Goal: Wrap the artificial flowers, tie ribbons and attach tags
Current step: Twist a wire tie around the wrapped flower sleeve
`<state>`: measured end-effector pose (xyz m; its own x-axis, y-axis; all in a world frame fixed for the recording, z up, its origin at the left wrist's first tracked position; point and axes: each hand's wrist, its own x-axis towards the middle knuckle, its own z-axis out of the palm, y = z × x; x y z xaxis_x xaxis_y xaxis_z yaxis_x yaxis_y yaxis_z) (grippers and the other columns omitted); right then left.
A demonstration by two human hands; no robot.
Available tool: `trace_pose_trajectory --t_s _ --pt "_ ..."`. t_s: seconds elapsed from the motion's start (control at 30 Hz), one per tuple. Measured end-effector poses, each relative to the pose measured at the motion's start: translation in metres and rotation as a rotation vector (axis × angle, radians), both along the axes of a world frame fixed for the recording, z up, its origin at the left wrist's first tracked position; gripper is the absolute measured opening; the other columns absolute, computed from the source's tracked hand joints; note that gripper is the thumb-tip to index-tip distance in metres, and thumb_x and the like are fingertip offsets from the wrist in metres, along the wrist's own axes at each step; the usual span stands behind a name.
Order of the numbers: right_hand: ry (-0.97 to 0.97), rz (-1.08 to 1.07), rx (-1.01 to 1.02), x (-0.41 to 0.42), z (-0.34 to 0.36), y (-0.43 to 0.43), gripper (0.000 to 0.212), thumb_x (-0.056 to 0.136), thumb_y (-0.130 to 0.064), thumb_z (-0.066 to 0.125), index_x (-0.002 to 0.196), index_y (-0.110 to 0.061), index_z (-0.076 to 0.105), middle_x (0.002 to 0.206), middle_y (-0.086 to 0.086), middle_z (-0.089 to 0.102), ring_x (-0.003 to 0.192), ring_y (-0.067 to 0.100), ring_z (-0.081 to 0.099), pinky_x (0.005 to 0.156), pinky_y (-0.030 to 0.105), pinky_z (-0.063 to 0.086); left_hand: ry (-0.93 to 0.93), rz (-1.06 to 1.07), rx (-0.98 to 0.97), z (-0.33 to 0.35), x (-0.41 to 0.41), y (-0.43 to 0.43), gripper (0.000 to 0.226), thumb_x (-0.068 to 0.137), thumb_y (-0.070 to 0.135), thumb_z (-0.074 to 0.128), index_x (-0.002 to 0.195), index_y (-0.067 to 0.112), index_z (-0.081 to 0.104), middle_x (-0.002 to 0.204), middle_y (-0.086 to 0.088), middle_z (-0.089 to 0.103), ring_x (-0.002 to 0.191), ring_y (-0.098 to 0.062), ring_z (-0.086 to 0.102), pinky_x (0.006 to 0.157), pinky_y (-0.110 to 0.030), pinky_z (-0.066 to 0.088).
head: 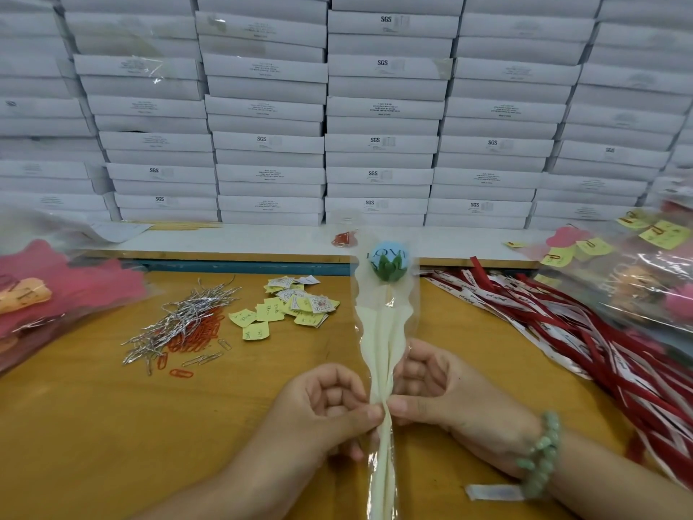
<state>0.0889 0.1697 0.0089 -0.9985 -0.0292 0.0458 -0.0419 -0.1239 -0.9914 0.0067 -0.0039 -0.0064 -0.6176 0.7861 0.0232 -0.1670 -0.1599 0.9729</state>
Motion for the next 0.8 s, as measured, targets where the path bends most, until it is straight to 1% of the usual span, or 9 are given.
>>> trace_pose_trajectory --t_s 0.1,0.2,0.3,0.37,0.5,0.6,0.67,0.73,0.8 --pt "0.0 -0.005 -0.002 -0.0003 0.0007 -0.0016 0.057 0.07 0.003 0.069 0.119 0.016 0.042 0.091 0.003 0.069 0.08 0.015 0.065 0.07 0.026 0.054 0.004 -0.023 0.017 0.0016 0.0005 -0.0008 0.018 0.062 0.007 0.087 0.069 0.015 0.072 0.062 -0.01 0.064 0.051 -0.014 0.062 0.044 -0.02 0.049" --pt "0.001 -0.034 -0.04 -0.0005 0.001 -0.001 0.054 0.07 0.004 0.069 0.118 0.013 0.046 0.093 0.004 0.069 0.081 0.018 0.066 0.072 0.029 0.055 -0.016 -0.01 0.037 0.0026 0.0017 -0.0008 0.013 0.063 0.007 0.084 0.072 0.013 0.075 0.065 -0.011 0.066 0.055 -0.014 0.064 0.045 -0.02 0.049" --pt "-0.003 -0.059 -0.084 -0.0007 -0.0001 0.0007 0.061 0.068 0.002 0.071 0.121 0.013 0.043 0.094 0.006 0.068 0.084 0.022 0.064 0.074 0.033 0.054 -0.039 -0.018 0.039 0.0041 0.0017 -0.0017 0.017 0.065 0.007 0.088 0.078 0.01 0.077 0.07 -0.015 0.069 0.06 -0.014 0.066 0.049 -0.02 0.051" --pt "0.008 -0.056 -0.076 -0.0009 -0.0009 0.0006 0.057 0.069 0.003 0.071 0.118 0.013 0.045 0.092 0.007 0.067 0.086 0.025 0.06 0.078 0.035 0.053 -0.037 -0.021 0.037 0.004 0.0016 -0.002 0.019 0.061 0.007 0.089 0.076 0.011 0.077 0.07 -0.014 0.069 0.06 -0.015 0.067 0.05 -0.02 0.052" --pt "0.057 -0.071 -0.025 -0.0011 -0.0018 -0.0023 0.04 0.071 0.007 0.072 0.108 0.002 0.058 0.089 0.006 0.067 0.085 0.022 0.057 0.083 0.027 0.052 -0.073 -0.074 0.054 0.0028 0.0005 -0.0022 0.023 0.056 0.008 0.09 0.071 0.015 0.073 0.067 -0.012 0.065 0.057 -0.015 0.064 0.051 -0.022 0.052" --pt "0.074 -0.076 -0.01 -0.0023 -0.0033 -0.003 0.039 0.071 0.007 0.075 0.106 -0.003 0.061 0.09 0.007 0.068 0.082 0.019 0.059 0.082 0.026 0.052 -0.111 -0.145 0.056 0.0024 -0.001 -0.0019 0.02 0.06 0.008 0.084 0.073 0.015 0.071 0.07 -0.009 0.063 0.059 -0.013 0.062 0.055 -0.023 0.053" --pt "0.076 -0.074 -0.012 -0.0024 -0.0029 -0.0025 0.04 0.07 0.005 0.074 0.106 -0.004 0.061 0.089 0.005 0.069 0.08 0.017 0.06 0.08 0.026 0.053 -0.119 -0.191 0.027 0.0042 -0.0023 -0.002 0.021 0.066 0.01 0.085 0.08 0.012 0.07 0.079 -0.011 0.067 0.069 -0.016 0.066 0.062 -0.025 0.055" --pt "0.084 -0.061 -0.014 -0.002 -0.0016 -0.0031 0.038 0.071 0.005 0.072 0.105 -0.004 0.06 0.086 0.003 0.069 0.074 0.015 0.061 0.073 0.024 0.054 -0.103 -0.255 -0.026 0.0066 -0.004 -0.0027 0.021 0.073 0.016 0.081 0.091 0.01 0.072 0.091 -0.015 0.071 0.084 -0.021 0.07 0.072 -0.027 0.057" --pt "0.09 -0.06 -0.004 -0.0018 -0.0012 -0.0033 0.035 0.072 0.006 0.071 0.104 -0.004 0.06 0.084 0.002 0.068 0.072 0.014 0.06 0.072 0.022 0.053 -0.087 -0.326 -0.065 0.0084 -0.0053 -0.0041 0.02 0.078 0.021 0.074 0.095 0.01 0.074 0.095 -0.014 0.072 0.09 -0.02 0.071 0.074 -0.026 0.056"
